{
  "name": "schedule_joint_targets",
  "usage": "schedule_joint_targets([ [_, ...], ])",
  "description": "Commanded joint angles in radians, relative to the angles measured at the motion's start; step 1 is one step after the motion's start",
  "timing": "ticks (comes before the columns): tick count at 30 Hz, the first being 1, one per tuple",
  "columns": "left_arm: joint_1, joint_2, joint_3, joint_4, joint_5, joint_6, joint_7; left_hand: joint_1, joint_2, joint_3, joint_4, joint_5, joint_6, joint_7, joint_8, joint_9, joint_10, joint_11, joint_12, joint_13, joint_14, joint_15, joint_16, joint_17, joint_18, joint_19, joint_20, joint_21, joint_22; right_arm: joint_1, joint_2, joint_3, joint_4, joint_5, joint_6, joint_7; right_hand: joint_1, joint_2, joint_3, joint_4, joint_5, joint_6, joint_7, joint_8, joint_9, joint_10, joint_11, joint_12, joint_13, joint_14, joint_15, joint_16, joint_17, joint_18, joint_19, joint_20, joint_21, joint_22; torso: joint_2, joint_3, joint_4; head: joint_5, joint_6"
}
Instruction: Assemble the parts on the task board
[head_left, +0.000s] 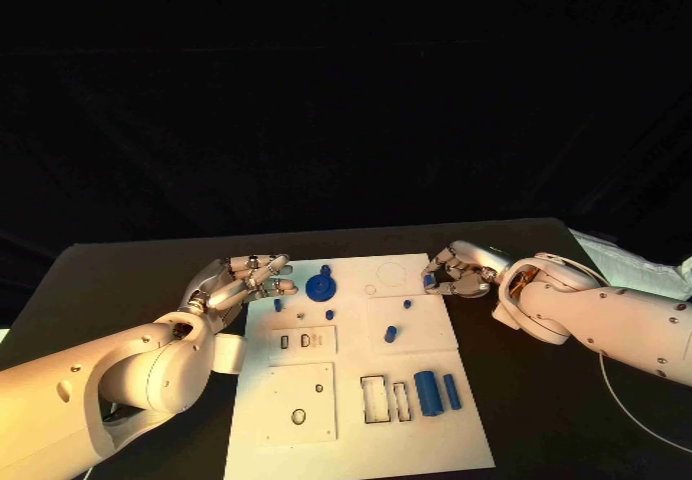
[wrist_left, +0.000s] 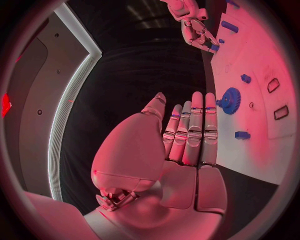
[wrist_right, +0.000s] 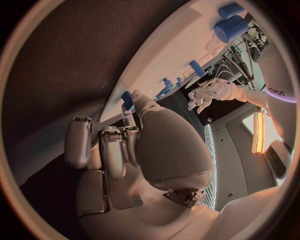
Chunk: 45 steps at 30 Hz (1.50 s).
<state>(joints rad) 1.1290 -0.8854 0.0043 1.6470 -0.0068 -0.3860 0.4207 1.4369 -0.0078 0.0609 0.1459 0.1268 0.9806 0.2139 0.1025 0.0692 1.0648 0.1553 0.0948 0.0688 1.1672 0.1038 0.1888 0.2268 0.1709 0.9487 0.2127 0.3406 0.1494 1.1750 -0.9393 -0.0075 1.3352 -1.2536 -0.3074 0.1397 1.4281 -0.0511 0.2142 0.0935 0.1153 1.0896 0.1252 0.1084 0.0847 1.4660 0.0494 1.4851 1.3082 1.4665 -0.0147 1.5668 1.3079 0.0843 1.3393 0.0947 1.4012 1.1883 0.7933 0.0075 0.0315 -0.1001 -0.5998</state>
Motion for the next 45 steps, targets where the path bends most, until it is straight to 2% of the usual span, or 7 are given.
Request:
schedule_joint_targets([
  [1, 0.0, 0.002, 0.001, 0.001, -0.005, 0.012, 0.005, 0.005, 0.003, 0.0, -0.007, 0.005, -0.001, 0.006, -0.004, -0.001, 0.0, 0.006, -0.006, -0.001, -0.001, 0.001, -0.006, 0.001, 0.011, -0.004, 0.003, -0.005, -0.001, -0.001, 0.002, -0.001, -0.001, -0.015, -0.004, 0.0, 0.004, 0.015, 0.003, -0.007, -0.007, 0.014, -0.005, 0.008, 0.006, 0.059, -0.009, 0.007, 0.202, 0.104, -0.01, 0.004, 0.263, -0.005, 0.001, -0.006, 0.003, 0.001, 0.0, 0.0004, 0.0, 0.0, -0.001],
  [7, 0.0, 0.002, 0.001, 0.001, -0.005, 0.012, 0.005, 0.006, 0.004, 0.001, -0.008, 0.004, 0.0, 0.006, -0.005, -0.001, 0.001, 0.006, -0.006, -0.001, -0.001, 0.001, -0.007, 0.002, 0.012, -0.004, 0.003, -0.005, -0.001, 0.0, 0.002, 0.002, 0.03, 0.012, -0.019, -0.014, -0.002, 0.018, 0.004, -0.012, -0.016, 0.036, -0.014, 0.015, 0.01, 0.059, -0.017, 0.007, 0.203, 0.104, -0.016, 0.004, 0.263, -0.005, 0.001, -0.012, 0.003, 0.002, 0.0, 0.0014, -0.0002, 0.002, -0.003],
  [17, -0.001, 0.003, 0.0, -0.002, -0.005, 0.012, 0.005, 0.006, 0.004, 0.001, -0.008, 0.004, 0.0, 0.006, -0.005, -0.001, 0.001, 0.006, -0.006, -0.001, -0.001, 0.001, -0.007, 0.002, 0.012, -0.004, 0.003, -0.005, -0.001, 0.032, -0.017, 0.008, 0.182, 0.049, -0.11, -0.155, -0.032, 0.032, 0.0, -0.001, -0.017, 0.048, -0.021, 0.016, 0.012, 0.058, -0.024, 0.003, 0.2, 0.104, -0.023, 0.004, 0.263, -0.004, 0.0, -0.019, 0.001, -0.002, -0.004, -0.0027, 0.0015, 0.004, -0.001],
  [24, -0.003, 0.006, 0.0, -0.012, 0.009, 0.013, 0.008, 0.007, 0.007, 0.003, -0.009, 0.004, 0.0, 0.005, -0.005, -0.001, 0.001, 0.005, -0.007, -0.001, -0.001, 0.001, -0.008, 0.002, 0.012, -0.004, 0.002, -0.005, -0.001, 0.038, 0.023, 0.008, 0.263, 0.023, -0.121, -0.251, -0.036, 0.035, 0.001, -0.002, -0.001, 0.048, -0.023, 0.013, 0.012, 0.054, -0.026, -0.003, 0.196, 0.104, -0.025, 0.004, 0.263, -0.003, -0.004, -0.021, -0.002, -0.009, -0.014, -0.011, 0.0063, 0.015, -0.01],
  [30, -0.005, 0.008, 0.0, -0.028, 0.026, 0.016, 0.016, 0.007, 0.007, 0.003, -0.009, 0.004, 0.0, 0.005, -0.005, -0.001, 0.001, 0.005, -0.007, -0.001, -0.001, 0.001, -0.008, 0.002, 0.012, -0.004, 0.002, -0.005, -0.001, 0.015, 0.1, 0.006, 0.307, -0.059, -0.115, -0.311, -0.039, 0.037, 0.002, -0.003, 0.01, 0.045, -0.022, 0.009, 0.011, 0.049, -0.025, -0.013, 0.189, 0.104, -0.026, 0.004, 0.263, -0.002, -0.008, -0.023, -0.006, -0.017, -0.023, -0.0153, 0.011, 0.041, -0.022],
  [36, -0.006, 0.008, 0.0, -0.035, 0.031, 0.012, 0.021, 0.006, 0.006, 0.002, -0.009, 0.003, 0.0, 0.005, -0.006, -0.001, 0.002, 0.006, -0.007, -0.001, -0.001, 0.001, -0.008, 0.003, 0.012, -0.003, 0.002, -0.005, -0.001, -0.016, 0.172, 0.001, 0.309, -0.139, -0.097, -0.334, -0.045, 0.034, 0.002, -0.006, 0.033, 0.043, -0.021, 0.004, 0.011, 0.048, -0.025, -0.015, 0.189, 0.104, -0.025, 0.004, 0.263, -0.001, -0.009, -0.023, -0.008, -0.019, -0.028, -0.0216, 0.0152, 0.069, -0.038],
  [45, -0.006, 0.008, 0.0, -0.033, 0.033, 0.009, 0.022, 0.006, 0.006, 0.002, -0.009, 0.003, 0.0, 0.005, -0.006, -0.001, 0.002, 0.006, -0.007, -0.001, -0.001, 0.001, -0.008, 0.003, 0.012, -0.003, 0.002, -0.005, -0.001, -0.061, 0.262, -0.009, 0.276, -0.224, -0.054, -0.361, -0.048, 0.026, 0.001, -0.011, 0.04, 0.04, -0.019, 0.0, 0.01, 0.044, -0.024, -0.022, 0.184, 0.104, -0.025, 0.003, 0.261, 0.003, -0.021, -0.023, -0.018, -0.038, -0.028, -0.0219, 0.0138, 0.093, -0.058],
])
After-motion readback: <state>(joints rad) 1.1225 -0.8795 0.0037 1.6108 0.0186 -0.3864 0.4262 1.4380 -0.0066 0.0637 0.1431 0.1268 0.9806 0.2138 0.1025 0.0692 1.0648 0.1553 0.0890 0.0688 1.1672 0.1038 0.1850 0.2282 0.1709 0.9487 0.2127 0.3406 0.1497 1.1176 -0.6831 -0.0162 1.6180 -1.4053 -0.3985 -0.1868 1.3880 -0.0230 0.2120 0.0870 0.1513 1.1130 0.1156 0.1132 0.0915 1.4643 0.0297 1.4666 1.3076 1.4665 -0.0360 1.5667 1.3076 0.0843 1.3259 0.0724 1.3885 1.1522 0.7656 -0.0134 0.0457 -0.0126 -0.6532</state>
